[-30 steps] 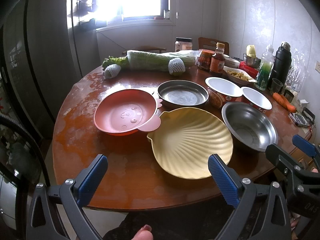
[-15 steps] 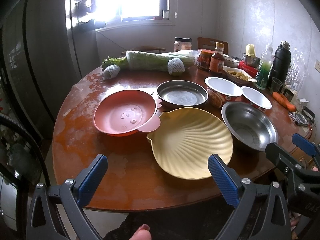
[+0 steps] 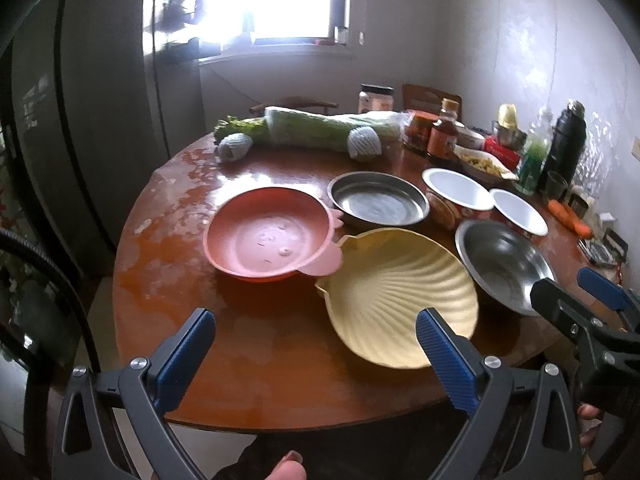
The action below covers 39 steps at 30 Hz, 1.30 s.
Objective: Organize plates and bowls
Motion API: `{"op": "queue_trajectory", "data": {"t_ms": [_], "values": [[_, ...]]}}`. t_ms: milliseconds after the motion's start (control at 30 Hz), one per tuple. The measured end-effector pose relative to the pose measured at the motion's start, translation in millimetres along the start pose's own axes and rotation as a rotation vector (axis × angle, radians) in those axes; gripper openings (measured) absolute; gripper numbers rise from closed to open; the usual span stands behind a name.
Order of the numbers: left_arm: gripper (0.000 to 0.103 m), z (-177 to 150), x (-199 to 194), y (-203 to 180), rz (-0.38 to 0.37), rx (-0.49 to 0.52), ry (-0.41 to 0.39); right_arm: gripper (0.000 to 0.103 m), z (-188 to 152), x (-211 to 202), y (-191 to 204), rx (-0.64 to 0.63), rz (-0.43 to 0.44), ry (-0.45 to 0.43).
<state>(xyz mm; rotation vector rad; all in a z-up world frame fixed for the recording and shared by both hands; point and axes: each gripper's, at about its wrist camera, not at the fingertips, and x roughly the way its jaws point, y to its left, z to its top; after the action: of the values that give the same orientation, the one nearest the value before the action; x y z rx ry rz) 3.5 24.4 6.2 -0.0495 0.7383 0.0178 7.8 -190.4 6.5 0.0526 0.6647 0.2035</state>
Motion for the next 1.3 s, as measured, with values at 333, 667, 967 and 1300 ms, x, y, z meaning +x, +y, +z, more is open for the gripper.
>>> {"op": "queue_trajectory", "data": {"t_ms": [333, 667, 967, 1300], "values": [[0.101, 15, 7, 55, 0.057, -0.092, -0.01, 0.103, 30, 22, 35, -0.052, 0.101, 0.01], [0.101, 35, 46, 98, 0.048, -0.127, 0.084, 0.103, 55, 82, 81, -0.112, 0.168, 0.101], [0.101, 46, 84, 108, 0.058, -0.117, 0.137, 0.102, 63, 134, 94, -0.113, 0.144, 0.174], [0.09, 53, 105, 105, 0.046, -0.097, 0.165, 0.079, 66, 162, 106, -0.147, 0.141, 0.212]]}}
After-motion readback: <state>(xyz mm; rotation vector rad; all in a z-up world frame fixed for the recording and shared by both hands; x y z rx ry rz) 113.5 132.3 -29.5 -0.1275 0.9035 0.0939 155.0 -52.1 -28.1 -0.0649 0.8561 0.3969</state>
